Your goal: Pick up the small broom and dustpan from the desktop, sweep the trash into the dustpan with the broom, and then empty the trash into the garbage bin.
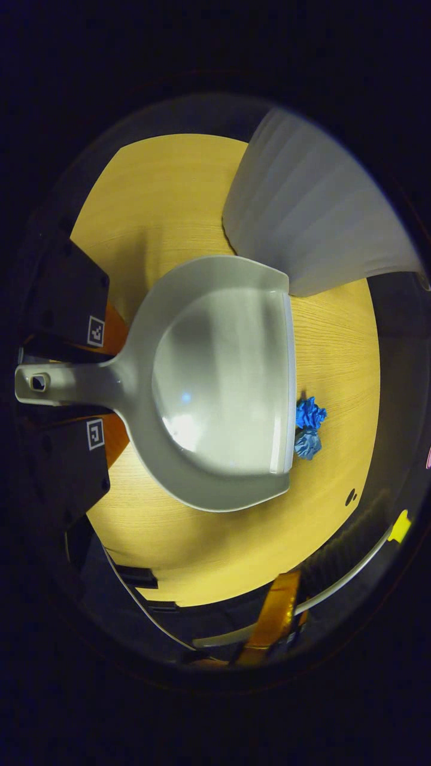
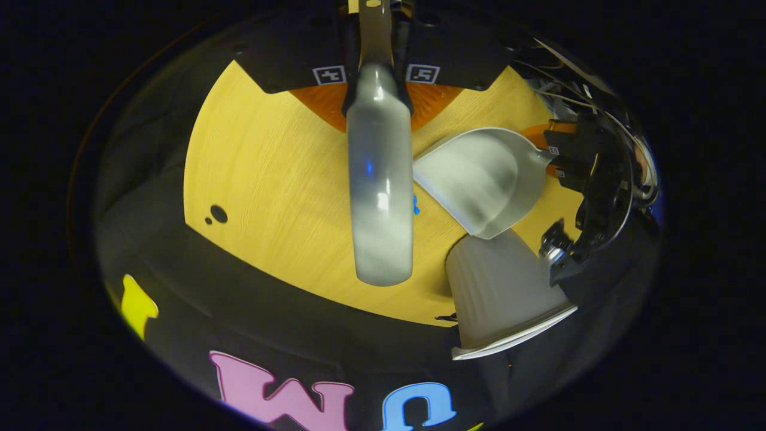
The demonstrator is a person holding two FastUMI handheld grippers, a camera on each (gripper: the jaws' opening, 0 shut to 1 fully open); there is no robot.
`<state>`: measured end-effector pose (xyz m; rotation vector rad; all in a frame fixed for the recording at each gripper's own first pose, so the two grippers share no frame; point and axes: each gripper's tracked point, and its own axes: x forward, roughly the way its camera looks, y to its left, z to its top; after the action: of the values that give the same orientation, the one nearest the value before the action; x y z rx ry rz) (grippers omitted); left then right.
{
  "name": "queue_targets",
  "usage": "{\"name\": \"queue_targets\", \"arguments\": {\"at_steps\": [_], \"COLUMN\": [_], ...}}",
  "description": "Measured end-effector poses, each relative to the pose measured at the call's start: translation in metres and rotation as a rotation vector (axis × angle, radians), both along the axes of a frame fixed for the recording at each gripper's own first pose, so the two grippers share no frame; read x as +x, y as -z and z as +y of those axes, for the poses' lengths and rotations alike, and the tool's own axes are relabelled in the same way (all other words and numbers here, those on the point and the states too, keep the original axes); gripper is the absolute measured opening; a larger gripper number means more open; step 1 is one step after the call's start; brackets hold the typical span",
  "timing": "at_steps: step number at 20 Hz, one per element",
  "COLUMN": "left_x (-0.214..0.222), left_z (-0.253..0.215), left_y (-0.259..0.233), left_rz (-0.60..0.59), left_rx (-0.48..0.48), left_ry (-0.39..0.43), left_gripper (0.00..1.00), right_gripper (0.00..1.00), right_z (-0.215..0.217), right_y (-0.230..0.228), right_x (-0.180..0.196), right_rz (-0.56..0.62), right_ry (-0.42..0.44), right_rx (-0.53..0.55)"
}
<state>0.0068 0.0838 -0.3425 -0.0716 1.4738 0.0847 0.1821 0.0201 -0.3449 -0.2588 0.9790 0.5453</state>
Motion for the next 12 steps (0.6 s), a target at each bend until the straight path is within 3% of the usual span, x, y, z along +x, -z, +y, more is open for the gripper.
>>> {"name": "queue_targets", "arguments": {"at_steps": [3,7,10,12], "left_x": [-0.011,-0.023,-0.033,-0.037], "left_z": [-0.005,-0.006,-0.008,-0.008], "left_y": [-0.001,0.001,0.009,0.011], "left_rz": [0.024,0.056,0.095,0.107], "left_rx": [0.008,0.054,0.057,0.061], "left_ry": [0.002,0.048,0.054,0.057], "left_gripper": [0.27,0.27,0.27,0.27], "right_gripper": [0.22,0.22,0.22,0.22], "right_z": [-0.007,0.003,0.014,0.008], "right_y": [0.012,0.049,0.09,0.123], "right_x": [0.059,0.122,0.139,0.131], "right_rz": [-0.062,-0.021,0.06,0.115], "right_ry": [-0.119,-0.159,-0.177,-0.237], "right_rx": [-0.103,-0.214,-0.297,-0.405]}}
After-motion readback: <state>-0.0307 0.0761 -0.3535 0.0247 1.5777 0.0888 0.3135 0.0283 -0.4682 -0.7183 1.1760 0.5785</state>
